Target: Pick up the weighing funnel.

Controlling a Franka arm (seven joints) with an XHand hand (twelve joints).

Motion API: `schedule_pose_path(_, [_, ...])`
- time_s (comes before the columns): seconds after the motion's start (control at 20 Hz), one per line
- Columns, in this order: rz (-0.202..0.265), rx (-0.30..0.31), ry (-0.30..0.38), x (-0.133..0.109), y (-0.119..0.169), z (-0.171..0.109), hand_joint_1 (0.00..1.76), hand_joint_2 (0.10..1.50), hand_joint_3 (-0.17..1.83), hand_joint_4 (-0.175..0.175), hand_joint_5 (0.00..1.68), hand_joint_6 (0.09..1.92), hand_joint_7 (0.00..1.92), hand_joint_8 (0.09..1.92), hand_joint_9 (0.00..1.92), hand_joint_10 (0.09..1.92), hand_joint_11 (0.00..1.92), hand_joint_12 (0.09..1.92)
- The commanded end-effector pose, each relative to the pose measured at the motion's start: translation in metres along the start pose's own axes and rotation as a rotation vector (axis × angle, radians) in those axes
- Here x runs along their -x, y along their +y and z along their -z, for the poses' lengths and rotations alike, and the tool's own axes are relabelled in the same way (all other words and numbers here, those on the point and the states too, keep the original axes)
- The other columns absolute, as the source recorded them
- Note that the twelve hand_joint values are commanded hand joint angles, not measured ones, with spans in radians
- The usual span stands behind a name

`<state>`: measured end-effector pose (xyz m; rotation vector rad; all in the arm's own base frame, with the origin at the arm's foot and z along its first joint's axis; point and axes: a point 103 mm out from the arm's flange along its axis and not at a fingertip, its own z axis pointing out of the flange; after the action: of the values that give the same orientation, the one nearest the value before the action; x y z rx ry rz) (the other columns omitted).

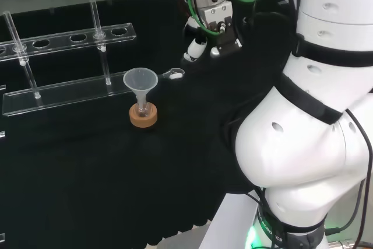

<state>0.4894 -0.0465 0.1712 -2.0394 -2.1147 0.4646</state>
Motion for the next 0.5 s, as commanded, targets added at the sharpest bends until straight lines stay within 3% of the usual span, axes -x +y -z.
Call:
schedule_pose_path(0.05, [0.034, -0.013, 0.010, -0.011, 0.042, -0.023, 0.79, 0.64, 0.45, -0.043, 0.58, 0.09, 0.50, 0.67, 0.70, 0.54, 0.51, 1.29])
schedule_pose_path(0.5, [0.076, -0.052, 0.014, -0.024, 0.073, -0.049, 0.82, 0.63, 0.46, -0.037, 0.59, 0.09, 0.50, 0.67, 0.71, 0.53, 0.51, 1.29])
